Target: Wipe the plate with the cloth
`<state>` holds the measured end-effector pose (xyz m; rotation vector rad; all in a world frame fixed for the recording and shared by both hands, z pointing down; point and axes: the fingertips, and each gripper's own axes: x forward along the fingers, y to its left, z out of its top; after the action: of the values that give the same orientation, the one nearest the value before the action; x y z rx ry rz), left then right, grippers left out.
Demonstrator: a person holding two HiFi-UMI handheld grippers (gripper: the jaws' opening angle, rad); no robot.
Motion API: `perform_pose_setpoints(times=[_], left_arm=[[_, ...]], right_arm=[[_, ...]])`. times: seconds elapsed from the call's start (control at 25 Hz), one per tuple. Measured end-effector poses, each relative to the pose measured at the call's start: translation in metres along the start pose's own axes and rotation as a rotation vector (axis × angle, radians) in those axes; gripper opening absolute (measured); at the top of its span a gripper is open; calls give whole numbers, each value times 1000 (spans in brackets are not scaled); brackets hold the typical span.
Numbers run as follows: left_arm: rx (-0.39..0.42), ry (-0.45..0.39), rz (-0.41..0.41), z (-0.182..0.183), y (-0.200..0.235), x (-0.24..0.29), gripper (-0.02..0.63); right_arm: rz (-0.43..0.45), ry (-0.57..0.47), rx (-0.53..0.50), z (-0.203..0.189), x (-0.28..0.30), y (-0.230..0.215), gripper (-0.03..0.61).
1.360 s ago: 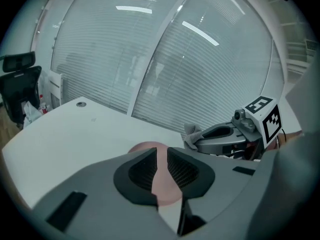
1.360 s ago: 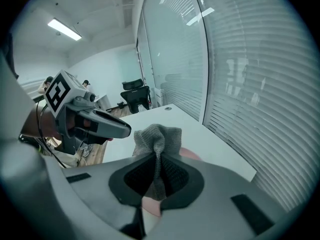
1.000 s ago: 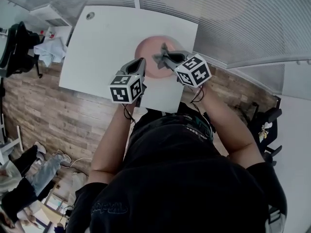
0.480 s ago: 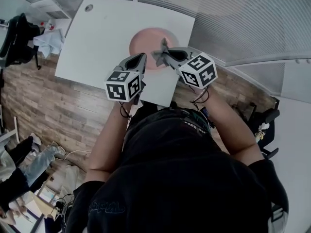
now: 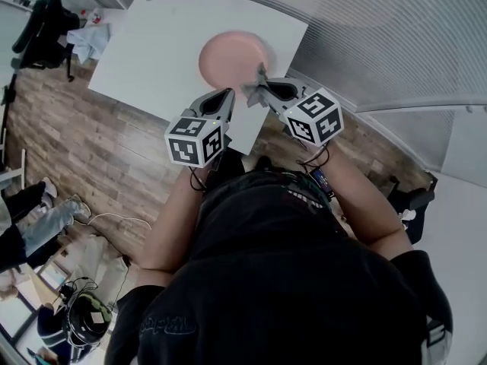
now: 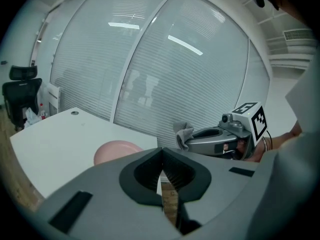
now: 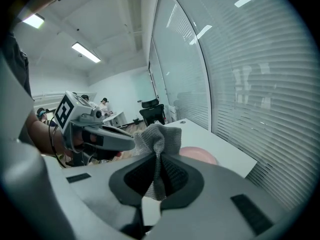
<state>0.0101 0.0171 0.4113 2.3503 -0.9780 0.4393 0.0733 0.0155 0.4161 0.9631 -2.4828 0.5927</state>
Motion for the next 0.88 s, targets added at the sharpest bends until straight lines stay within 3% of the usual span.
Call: perform_pose_setpoints(times=[0.28,0.64,0.88], left_arm=[[-22,-44,49,-31,-43,-34,17],[-6,-115,79,-34,-67,-58,17],[14,-120,70,-42,-80,-77,17]], right_arm=[[25,-19,-46,-25,-44,36,36],[42,-70,-54,-33,-67,62,35],[45,-91,-62,-36,-76,87,35]])
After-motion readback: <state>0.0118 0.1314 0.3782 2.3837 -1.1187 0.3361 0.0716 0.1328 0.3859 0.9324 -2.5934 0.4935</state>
